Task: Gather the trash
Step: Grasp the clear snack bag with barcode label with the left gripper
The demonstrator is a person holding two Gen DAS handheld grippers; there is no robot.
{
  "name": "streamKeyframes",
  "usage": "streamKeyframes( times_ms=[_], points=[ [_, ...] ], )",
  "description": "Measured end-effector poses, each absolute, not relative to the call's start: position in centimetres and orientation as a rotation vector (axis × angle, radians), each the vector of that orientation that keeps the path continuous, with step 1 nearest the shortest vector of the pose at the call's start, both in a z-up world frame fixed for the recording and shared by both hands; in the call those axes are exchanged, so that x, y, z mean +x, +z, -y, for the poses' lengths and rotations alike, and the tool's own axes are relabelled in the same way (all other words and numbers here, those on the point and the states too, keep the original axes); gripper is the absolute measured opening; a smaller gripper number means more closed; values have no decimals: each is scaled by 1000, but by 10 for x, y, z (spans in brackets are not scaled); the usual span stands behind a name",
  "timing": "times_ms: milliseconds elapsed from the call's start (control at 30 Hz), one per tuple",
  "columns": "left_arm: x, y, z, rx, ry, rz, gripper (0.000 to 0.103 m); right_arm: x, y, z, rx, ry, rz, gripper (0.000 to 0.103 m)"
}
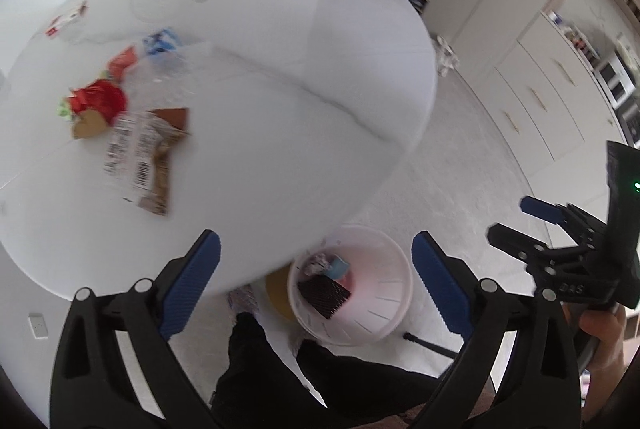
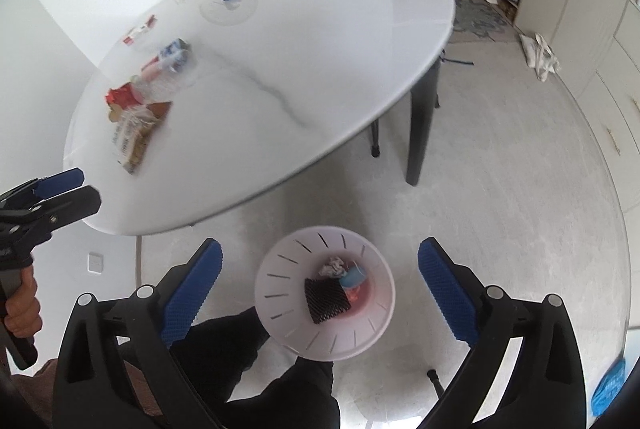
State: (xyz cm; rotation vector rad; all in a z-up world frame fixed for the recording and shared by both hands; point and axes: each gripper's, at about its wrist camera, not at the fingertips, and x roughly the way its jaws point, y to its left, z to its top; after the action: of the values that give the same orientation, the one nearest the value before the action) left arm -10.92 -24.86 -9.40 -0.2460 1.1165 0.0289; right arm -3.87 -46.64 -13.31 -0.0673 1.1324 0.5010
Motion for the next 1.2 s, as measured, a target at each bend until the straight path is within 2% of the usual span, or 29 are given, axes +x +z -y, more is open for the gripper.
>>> streamKeyframes(
  times_ms=[367, 600, 767, 800, 933, 1033, 1200],
  points=[
    [-85, -114, 145, -175, 194, -1113, 93, -26, -111, 401, -95, 559, -1106, 101],
    [-45, -161, 93, -88, 166, -1192, 93, -18, -107, 360, -72, 518, -1116, 101],
    [-30, -188, 86, -22, 95, -1246, 93, -12, -106, 339, -34, 492, -1135, 101],
    [-30, -191, 84, -21, 72, -1246, 89, -10, -107, 333, -27, 491, -1143, 101],
    [-30, -198, 78, -56, -3, -1259, 58, -6, -109, 312, -51, 500, -1151, 101],
    [-34, -198, 69, -99, -28, -1238, 50, -4, -109, 295, -89, 527, -1144, 101],
    [-46, -188, 58, -143, -64, -1197, 48, 5, -121, 262, -148, 636, -1153, 101]
  ],
)
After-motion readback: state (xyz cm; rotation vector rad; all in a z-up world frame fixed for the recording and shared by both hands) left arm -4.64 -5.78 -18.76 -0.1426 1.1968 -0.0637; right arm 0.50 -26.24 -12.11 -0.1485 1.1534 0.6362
